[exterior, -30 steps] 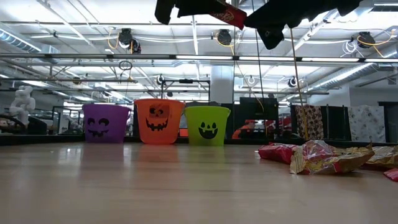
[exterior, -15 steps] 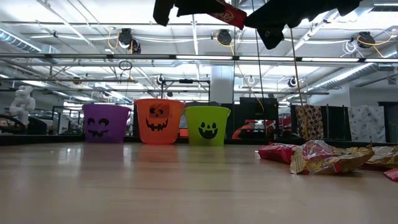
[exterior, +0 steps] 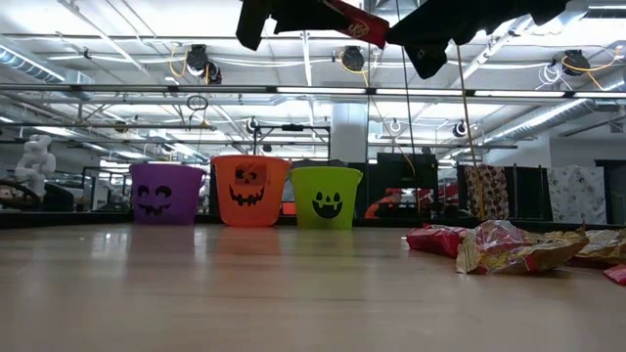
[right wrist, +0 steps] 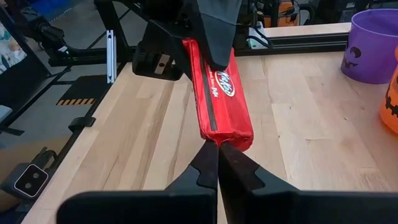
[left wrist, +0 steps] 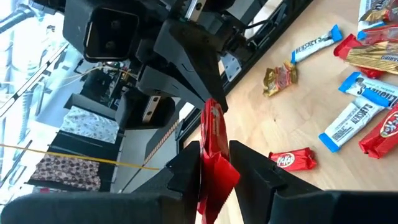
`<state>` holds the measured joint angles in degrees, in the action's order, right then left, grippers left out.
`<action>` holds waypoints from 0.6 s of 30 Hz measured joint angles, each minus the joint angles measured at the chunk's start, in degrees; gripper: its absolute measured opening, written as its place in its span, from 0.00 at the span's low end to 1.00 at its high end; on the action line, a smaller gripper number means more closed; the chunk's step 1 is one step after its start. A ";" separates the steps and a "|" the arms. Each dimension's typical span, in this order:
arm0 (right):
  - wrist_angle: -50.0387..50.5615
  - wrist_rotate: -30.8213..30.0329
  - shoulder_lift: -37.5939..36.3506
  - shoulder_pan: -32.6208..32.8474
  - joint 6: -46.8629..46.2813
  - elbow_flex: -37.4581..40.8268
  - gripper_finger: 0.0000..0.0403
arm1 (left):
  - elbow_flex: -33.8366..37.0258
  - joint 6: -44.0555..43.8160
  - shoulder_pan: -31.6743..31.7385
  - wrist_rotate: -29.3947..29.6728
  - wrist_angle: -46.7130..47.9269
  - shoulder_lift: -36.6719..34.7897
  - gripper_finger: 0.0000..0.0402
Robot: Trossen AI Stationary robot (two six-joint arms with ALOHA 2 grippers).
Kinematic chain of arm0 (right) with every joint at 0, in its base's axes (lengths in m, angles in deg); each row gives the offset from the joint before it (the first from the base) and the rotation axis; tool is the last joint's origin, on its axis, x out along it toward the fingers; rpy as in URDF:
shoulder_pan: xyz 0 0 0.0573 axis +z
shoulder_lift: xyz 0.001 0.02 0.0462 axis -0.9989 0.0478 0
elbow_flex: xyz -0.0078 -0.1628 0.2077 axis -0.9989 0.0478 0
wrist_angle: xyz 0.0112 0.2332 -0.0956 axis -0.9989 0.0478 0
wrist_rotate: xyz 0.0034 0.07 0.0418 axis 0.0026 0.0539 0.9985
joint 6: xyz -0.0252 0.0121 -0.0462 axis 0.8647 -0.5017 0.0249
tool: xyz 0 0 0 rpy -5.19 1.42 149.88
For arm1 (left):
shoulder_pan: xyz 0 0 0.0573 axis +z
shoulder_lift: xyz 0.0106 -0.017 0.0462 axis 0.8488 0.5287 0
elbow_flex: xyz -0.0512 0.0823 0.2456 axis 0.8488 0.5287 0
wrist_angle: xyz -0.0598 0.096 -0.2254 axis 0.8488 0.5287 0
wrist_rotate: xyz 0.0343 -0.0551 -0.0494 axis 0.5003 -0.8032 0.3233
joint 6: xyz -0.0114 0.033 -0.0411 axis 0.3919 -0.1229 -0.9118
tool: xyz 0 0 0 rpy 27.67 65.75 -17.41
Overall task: Sort candy by brand, put in halloween buckets
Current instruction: Put the red chocolate bar into the green bucket
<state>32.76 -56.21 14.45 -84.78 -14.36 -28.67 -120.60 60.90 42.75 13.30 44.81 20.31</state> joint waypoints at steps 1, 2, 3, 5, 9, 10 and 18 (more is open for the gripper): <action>0.03 0.00 0.00 0.00 0.00 0.00 0.00 | 0.00 0.25 0.00 0.02 0.00 0.00 0.22; 0.07 0.00 0.00 0.00 0.00 0.00 0.00 | 0.00 0.80 0.00 0.06 0.03 0.00 0.22; 0.10 0.00 0.00 0.00 0.00 0.00 0.00 | 0.00 1.06 0.00 0.08 0.04 0.00 0.22; 0.11 0.00 0.00 0.00 0.00 0.00 0.00 | 0.00 1.08 0.00 0.10 0.02 0.00 0.22; 0.27 0.00 0.00 0.00 0.00 0.00 0.00 | 0.00 1.19 0.00 0.10 0.02 0.00 0.22; 0.26 0.00 0.00 0.00 0.00 0.00 0.00 | 0.00 1.30 0.00 0.10 0.01 0.00 0.22; 0.25 0.00 0.00 0.00 0.00 0.00 0.00 | 0.00 1.35 0.00 0.10 -0.02 0.00 0.22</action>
<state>33.01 -56.22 14.45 -84.78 -14.36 -28.67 -120.60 62.25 42.75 13.40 44.79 20.31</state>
